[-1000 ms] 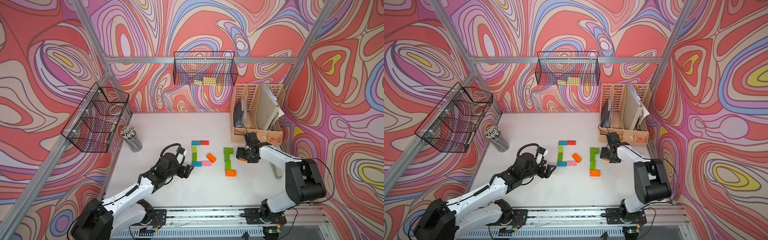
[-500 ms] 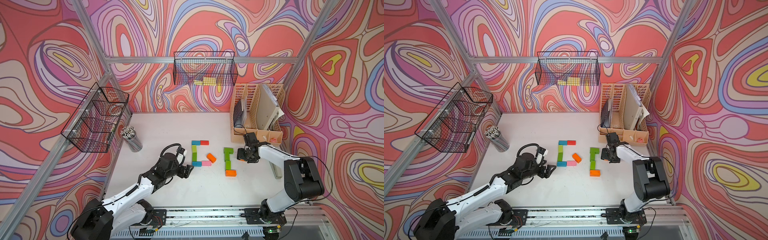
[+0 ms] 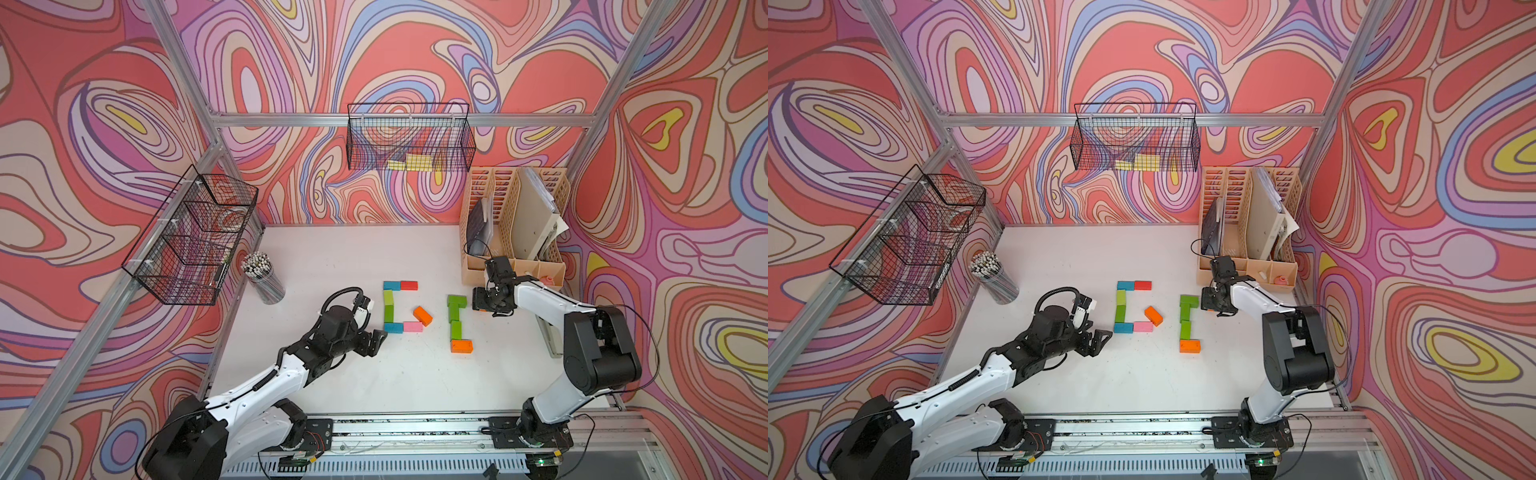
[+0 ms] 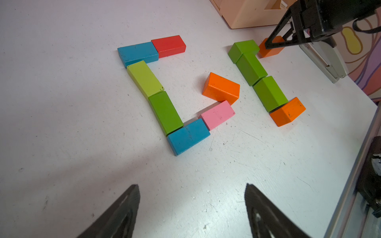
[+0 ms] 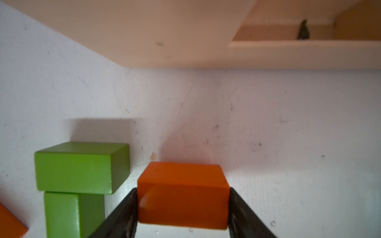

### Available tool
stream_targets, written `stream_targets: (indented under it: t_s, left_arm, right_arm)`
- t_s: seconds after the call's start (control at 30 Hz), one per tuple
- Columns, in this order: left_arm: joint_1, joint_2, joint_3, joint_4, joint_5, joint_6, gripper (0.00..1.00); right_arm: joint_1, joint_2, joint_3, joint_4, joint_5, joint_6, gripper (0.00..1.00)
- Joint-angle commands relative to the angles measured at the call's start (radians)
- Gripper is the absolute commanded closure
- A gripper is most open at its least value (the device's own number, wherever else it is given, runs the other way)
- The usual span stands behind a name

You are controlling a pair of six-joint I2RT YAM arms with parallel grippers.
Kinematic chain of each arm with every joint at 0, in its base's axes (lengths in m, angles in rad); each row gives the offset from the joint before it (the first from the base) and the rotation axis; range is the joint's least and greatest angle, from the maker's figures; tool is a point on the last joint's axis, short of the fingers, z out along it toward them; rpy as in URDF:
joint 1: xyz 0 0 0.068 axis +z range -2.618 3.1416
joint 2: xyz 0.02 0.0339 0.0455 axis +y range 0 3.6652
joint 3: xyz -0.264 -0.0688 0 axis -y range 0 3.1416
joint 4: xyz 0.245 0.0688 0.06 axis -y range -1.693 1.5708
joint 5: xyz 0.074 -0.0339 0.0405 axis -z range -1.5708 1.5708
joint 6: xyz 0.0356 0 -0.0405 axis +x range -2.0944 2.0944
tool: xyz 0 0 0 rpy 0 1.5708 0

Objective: Assemble the letter c with building blocks
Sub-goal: Assemble the building block at the center of the board.

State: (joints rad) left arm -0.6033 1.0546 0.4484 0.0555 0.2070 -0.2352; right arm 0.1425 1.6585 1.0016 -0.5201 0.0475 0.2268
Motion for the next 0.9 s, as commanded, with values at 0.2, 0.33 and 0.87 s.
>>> stream_targets:
  t_s: [0.2, 0.33, 0.87]
  left_arm:
    - [-0.004, 0.007, 0.005, 0.001, -0.018, 0.028, 0.17]
    - [-0.004, 0.011, 0.006, 0.002, -0.018, 0.03, 0.18]
    - [-0.004, 0.01, 0.006, -0.003, -0.013, 0.022, 0.17]
  right_arm:
    - [-0.004, 0.061, 0.061, 0.036, -0.02, -0.086, 0.31]
    - [-0.004, 0.073, 0.069, 0.039, -0.022, -0.094, 0.3]
    - [-0.023, -0.095, 0.012, -0.002, 0.029, -0.048, 0.27]
